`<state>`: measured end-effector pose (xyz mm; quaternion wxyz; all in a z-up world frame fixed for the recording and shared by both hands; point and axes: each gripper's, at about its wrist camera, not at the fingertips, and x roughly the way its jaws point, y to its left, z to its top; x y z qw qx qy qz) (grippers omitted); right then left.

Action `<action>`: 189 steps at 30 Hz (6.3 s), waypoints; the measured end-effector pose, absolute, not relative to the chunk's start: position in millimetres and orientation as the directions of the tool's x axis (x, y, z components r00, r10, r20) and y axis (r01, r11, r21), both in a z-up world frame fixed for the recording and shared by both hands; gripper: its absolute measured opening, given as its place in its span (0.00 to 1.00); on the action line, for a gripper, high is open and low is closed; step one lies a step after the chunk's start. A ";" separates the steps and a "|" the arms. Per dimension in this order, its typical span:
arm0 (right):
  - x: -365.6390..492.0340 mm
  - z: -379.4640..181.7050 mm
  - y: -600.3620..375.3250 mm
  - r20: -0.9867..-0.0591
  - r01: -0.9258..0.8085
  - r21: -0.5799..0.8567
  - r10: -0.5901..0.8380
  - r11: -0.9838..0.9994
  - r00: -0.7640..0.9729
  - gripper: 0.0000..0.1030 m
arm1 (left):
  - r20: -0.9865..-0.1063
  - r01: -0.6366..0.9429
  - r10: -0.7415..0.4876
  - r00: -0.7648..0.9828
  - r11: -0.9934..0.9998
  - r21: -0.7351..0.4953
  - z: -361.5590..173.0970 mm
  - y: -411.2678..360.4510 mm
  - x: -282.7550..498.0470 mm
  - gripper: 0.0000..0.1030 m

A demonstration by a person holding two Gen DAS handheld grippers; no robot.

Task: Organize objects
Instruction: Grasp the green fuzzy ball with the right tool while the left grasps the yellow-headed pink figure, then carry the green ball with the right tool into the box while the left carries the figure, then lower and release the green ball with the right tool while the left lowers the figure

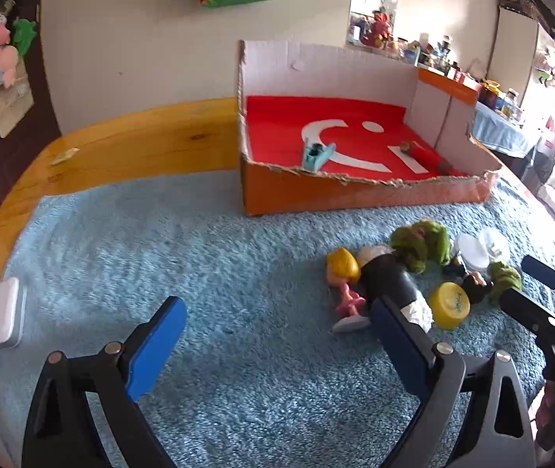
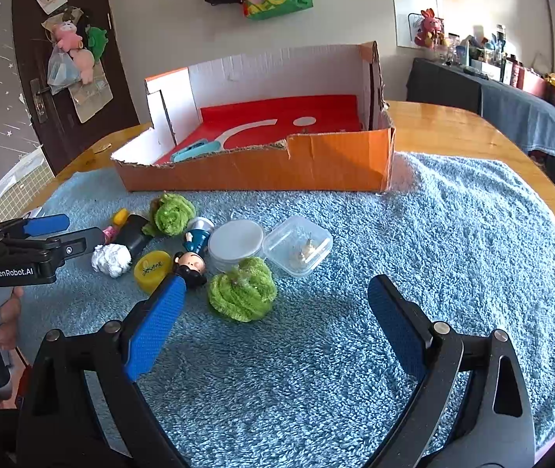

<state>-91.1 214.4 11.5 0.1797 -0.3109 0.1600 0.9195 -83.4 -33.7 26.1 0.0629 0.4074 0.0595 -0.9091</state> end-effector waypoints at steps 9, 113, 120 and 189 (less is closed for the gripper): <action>-92.3 8.7 214.4 -0.638 -0.425 0.185 0.220 -0.886 -0.738 0.93 | -0.756 0.139 -0.043 -0.653 -0.988 -0.064 24.1 -35.5 -85.2 0.94; -199.4 70.2 284.0 -0.656 -0.202 0.148 0.056 -0.968 -0.753 0.29 | -0.750 -0.098 0.141 -0.646 -0.990 -0.102 83.9 2.5 -206.3 0.21; -211.7 57.2 292.1 -0.711 -0.171 0.162 0.005 -0.972 -0.703 0.29 | -0.789 -0.108 0.159 -0.593 -0.987 -0.117 69.8 1.7 -222.3 0.21; -252.3 32.7 303.1 -0.834 -0.071 0.156 -0.093 -0.985 -0.544 0.46 | -0.855 -0.154 0.157 -0.495 -0.984 -0.092 43.3 11.9 -243.5 0.28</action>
